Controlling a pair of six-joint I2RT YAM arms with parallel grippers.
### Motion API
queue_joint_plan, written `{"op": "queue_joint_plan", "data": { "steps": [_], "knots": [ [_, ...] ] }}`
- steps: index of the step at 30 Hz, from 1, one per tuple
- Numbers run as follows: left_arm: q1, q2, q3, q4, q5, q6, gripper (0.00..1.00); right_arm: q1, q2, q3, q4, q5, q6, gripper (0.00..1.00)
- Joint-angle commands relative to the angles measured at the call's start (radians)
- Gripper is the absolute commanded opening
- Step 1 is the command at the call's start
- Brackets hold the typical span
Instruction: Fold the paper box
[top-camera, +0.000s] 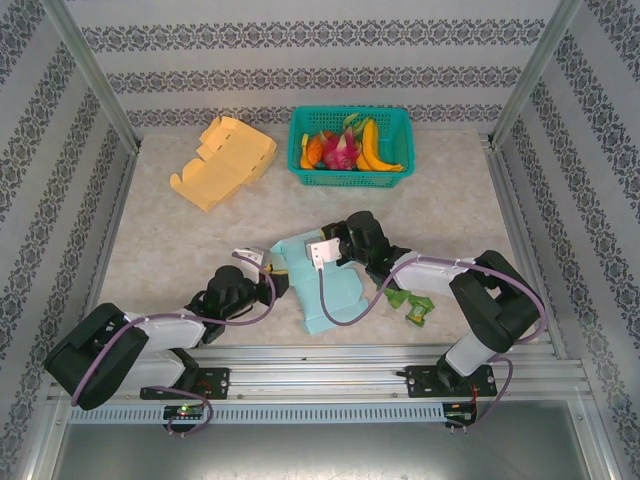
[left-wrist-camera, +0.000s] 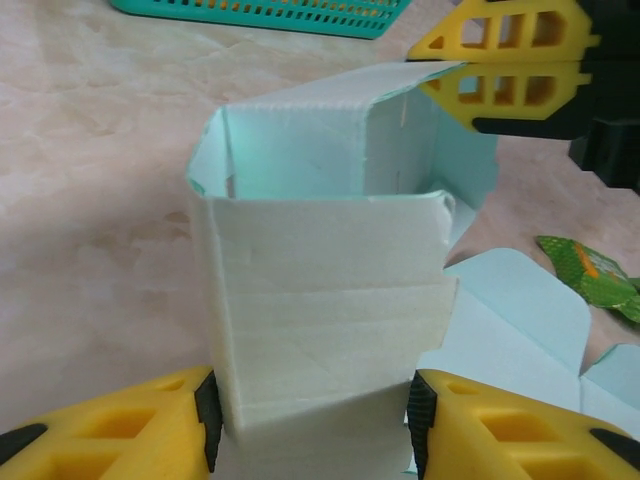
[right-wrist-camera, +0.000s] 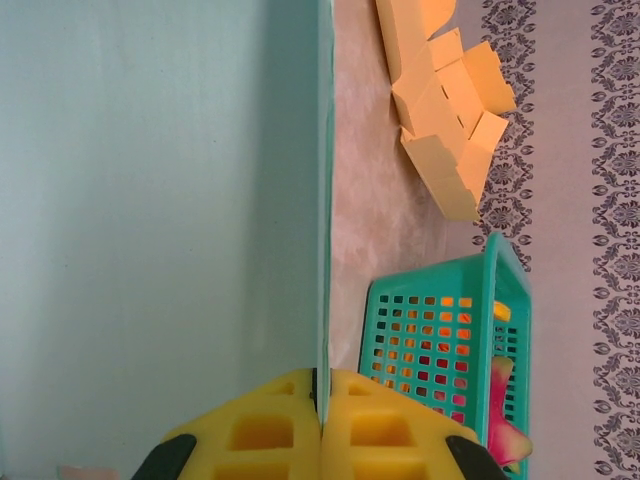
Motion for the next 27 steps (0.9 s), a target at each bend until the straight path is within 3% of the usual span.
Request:
{"op": "queue_joint_plan", "data": {
  "steps": [1, 13, 27],
  "knots": [
    [-0.021, -0.024, 0.020, 0.050, 0.008, 0.006, 0.52, 0.017, -0.015, -0.021, 0.035, 0.004, 0.018, 0.00],
    [-0.033, -0.063, 0.010, 0.025, -0.004, 0.018, 0.43, 0.018, -0.015, -0.054, 0.099, 0.012, 0.033, 0.00],
    [-0.068, -0.044, 0.029, 0.043, 0.006, 0.019, 0.43, 0.038, -0.006, -0.089, 0.170, 0.050, 0.049, 0.00]
  ]
}}
